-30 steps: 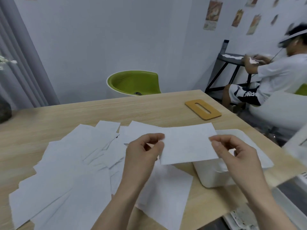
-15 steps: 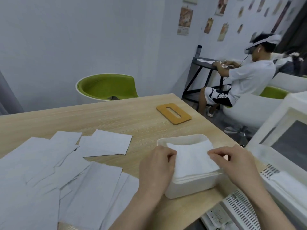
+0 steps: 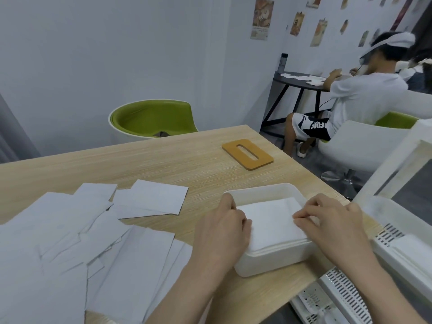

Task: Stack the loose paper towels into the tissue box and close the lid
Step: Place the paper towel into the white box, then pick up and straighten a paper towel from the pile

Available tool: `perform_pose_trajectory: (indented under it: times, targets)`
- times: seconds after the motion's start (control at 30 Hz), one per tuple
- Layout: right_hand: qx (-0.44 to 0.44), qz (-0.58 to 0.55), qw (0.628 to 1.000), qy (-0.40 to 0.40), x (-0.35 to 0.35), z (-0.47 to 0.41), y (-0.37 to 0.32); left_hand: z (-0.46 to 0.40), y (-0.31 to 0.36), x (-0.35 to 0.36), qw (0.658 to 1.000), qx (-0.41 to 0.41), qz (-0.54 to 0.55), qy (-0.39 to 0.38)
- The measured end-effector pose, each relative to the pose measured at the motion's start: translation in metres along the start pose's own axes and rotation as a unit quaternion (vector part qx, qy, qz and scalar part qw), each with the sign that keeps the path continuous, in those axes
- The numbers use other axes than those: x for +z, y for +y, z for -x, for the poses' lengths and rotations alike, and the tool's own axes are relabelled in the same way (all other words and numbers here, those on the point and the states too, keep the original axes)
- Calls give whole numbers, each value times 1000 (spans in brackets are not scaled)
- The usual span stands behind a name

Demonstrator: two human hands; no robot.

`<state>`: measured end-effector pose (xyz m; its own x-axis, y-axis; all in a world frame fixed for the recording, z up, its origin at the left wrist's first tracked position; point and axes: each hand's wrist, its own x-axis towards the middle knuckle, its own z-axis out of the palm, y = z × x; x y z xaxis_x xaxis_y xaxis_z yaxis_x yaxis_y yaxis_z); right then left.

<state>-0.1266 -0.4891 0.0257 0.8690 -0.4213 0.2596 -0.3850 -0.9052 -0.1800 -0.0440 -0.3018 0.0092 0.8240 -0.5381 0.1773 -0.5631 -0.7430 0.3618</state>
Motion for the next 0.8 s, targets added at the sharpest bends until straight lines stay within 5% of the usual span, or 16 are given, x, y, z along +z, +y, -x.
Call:
perform_pose_trajectory:
  times: [0.43,0.8]
  targets:
    - [8,60,997,-47,-7,7,-9,5,-7,4,997,56,35,-26]
    - [-29,-92,992,85,-12,27,-42,28,-23,-12,986,40,147,71]
